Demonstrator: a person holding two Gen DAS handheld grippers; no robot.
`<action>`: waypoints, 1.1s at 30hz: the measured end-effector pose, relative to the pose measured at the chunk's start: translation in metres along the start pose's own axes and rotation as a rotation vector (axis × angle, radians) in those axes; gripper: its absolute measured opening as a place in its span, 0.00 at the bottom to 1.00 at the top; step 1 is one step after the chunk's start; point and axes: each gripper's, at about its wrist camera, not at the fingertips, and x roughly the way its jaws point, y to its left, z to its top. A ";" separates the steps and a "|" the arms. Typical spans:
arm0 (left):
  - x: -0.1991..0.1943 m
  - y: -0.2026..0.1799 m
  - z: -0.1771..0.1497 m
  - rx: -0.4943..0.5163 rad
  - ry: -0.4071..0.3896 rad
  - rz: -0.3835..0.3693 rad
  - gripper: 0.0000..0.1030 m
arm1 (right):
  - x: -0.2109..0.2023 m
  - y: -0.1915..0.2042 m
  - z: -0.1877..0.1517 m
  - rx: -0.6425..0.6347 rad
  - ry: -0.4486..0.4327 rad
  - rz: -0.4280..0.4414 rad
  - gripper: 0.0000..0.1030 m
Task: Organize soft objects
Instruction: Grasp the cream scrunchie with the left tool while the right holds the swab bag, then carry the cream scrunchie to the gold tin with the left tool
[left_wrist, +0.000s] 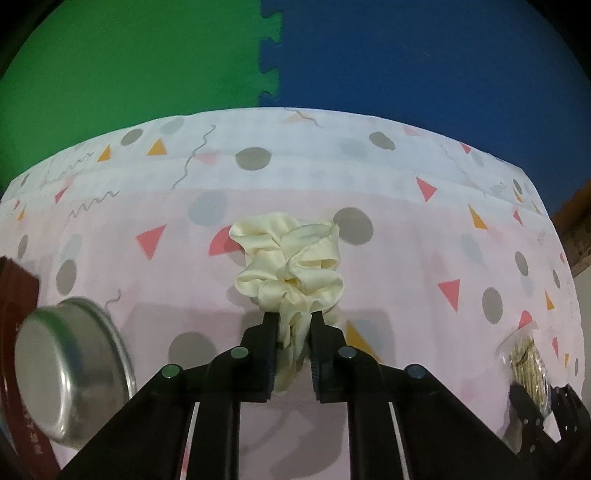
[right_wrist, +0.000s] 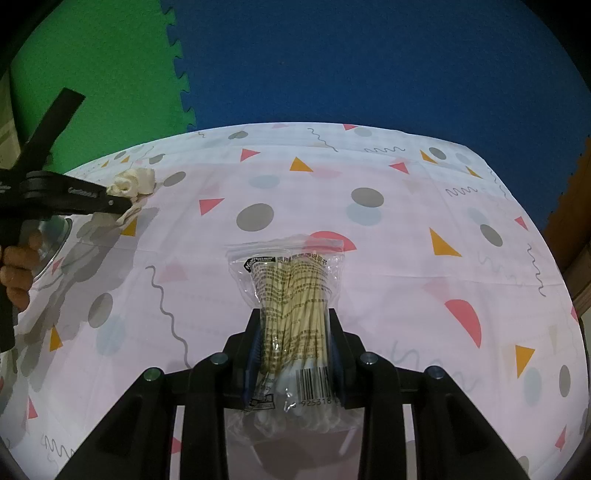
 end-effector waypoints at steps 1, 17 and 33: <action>-0.003 0.002 -0.003 0.001 -0.002 0.007 0.12 | 0.000 0.000 0.000 -0.001 0.000 -0.001 0.32; -0.060 0.003 -0.042 0.057 -0.081 0.096 0.12 | -0.001 0.001 0.000 -0.006 0.001 -0.006 0.32; -0.106 -0.002 -0.062 0.096 -0.143 0.152 0.12 | -0.001 0.002 0.001 -0.008 0.001 -0.007 0.32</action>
